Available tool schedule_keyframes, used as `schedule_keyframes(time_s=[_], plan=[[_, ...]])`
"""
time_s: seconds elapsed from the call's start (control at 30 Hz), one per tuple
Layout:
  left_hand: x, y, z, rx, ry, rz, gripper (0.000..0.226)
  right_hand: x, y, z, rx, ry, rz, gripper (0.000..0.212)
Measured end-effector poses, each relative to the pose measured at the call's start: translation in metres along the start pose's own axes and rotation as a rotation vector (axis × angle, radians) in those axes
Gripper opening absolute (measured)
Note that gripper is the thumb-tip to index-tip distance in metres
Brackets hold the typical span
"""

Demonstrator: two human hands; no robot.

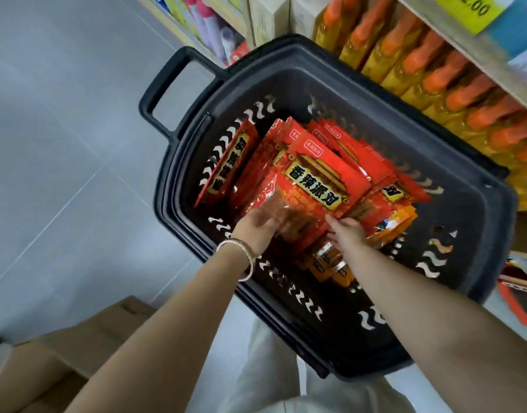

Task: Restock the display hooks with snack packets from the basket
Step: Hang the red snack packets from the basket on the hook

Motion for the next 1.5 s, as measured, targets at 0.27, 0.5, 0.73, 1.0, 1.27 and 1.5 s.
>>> schedule_keyframes(time_s=[0.27,0.5,0.73,1.0,1.27,1.5], plan=[[-0.002,-0.002,-0.001,0.026,0.006,-0.065,0.03,-0.024,0.026,0.021,-0.2,0.021,-0.073,0.033],[-0.001,0.006,-0.005,0.049,0.085,-0.054,0.046,-0.055,0.078,0.068,-0.449,0.066,-0.121,0.028],[-0.006,0.021,-0.035,0.074,0.182,0.124,0.047,-0.035,0.091,0.08,-0.106,-0.436,0.084,0.018],[-0.056,0.016,-0.031,0.078,-0.115,-0.251,0.027,-0.01,0.064,0.071,-0.017,-0.284,0.106,0.02],[-0.063,0.004,-0.01,0.071,-0.183,-0.365,0.025,0.014,0.008,0.052,0.081,0.026,-0.045,0.066],[-0.052,0.009,-0.009,0.157,-0.518,-0.488,0.034,0.009,0.0,0.045,0.05,-0.052,-0.168,0.035]])
Point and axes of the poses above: each hand's wrist, its own y-axis away from the middle knuckle, its own x-axis out of the palm, z = x × y, the point moved 6 cm from there along -y, towards the middle knuckle, and after that the axes turned 9 degrees about -x, right-handed, at the moved point
